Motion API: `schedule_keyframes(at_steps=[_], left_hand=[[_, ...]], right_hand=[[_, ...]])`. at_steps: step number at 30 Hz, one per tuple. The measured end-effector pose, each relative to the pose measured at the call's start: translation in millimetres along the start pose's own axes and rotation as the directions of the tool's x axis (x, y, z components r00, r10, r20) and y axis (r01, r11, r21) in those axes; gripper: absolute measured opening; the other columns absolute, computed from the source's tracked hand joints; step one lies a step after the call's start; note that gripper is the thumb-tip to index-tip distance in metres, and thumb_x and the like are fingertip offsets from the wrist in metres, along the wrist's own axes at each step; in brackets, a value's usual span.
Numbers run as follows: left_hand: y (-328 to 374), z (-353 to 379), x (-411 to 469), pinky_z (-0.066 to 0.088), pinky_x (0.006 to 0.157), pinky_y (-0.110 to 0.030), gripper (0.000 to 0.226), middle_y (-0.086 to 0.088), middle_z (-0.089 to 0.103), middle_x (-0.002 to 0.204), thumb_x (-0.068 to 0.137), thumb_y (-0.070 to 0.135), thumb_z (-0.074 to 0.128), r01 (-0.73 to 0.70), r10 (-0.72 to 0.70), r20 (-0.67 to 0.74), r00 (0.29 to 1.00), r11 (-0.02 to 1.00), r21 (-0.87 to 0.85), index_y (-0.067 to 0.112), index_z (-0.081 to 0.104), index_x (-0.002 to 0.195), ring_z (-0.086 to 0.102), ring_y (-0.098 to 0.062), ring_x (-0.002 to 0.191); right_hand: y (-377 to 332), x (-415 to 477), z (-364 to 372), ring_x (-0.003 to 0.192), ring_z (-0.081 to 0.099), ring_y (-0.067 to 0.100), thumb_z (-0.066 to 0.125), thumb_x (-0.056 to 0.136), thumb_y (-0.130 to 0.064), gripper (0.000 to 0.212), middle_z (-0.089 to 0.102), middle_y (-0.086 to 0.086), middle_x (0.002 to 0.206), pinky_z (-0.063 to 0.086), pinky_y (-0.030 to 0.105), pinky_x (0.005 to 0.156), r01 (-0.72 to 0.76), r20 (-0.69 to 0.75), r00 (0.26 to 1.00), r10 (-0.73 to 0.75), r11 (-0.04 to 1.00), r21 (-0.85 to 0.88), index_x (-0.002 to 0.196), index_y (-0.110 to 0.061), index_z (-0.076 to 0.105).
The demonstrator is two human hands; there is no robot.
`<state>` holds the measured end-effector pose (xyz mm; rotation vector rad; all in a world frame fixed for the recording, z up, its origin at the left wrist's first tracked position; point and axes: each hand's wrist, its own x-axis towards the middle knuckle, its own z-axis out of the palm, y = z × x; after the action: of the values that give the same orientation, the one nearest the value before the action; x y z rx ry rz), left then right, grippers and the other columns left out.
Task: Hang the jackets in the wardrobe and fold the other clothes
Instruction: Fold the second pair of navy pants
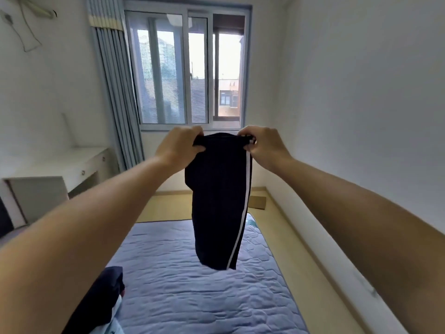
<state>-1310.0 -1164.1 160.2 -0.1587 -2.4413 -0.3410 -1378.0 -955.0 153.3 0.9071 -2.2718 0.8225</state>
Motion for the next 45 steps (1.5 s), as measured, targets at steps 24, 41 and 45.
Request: schedule_keyframes(at_steps=[24,41,45], left_hand=[[143,129,-551,0.04,0.059,-0.016,0.015,0.01,0.062,0.077,0.08,0.018,0.07,0.479,-0.12,0.733,0.67,0.824,-0.303,0.021,0.058,0.089,0.052,0.002,0.065],[-51,443,-488,0.05,0.081,-0.027,0.023,-0.003,0.068,0.1,0.087,0.011,0.066,0.913,-0.459,0.806,0.374,0.333,-0.235,0.016,0.059,0.109,0.064,-0.02,0.096],[-97,543,-508,0.041,0.093,-0.027,0.063,0.007,0.047,0.118,0.088,0.019,0.066,0.954,-0.479,0.847,0.23,0.283,-0.099,0.014,0.035,0.142,0.049,-0.011,0.108]], right_hand=[[-17,-577,31,0.079,0.061,0.01,0.065,0.073,0.006,0.033,0.068,-0.004,0.087,0.048,0.023,0.074,-0.577,0.756,0.591,0.283,0.802,0.151,0.096,-0.017,0.073],[163,-506,339,0.079,0.053,0.011,0.055,0.084,0.008,0.045,0.059,0.003,0.09,0.041,0.01,0.066,-0.946,0.659,0.282,0.698,0.316,0.069,0.128,-0.003,0.056],[213,-535,433,0.098,0.053,0.015,0.058,0.086,0.001,0.056,0.055,0.002,0.104,0.043,0.012,0.078,-0.98,0.642,0.146,0.753,0.201,-0.013,0.139,-0.006,0.043]])
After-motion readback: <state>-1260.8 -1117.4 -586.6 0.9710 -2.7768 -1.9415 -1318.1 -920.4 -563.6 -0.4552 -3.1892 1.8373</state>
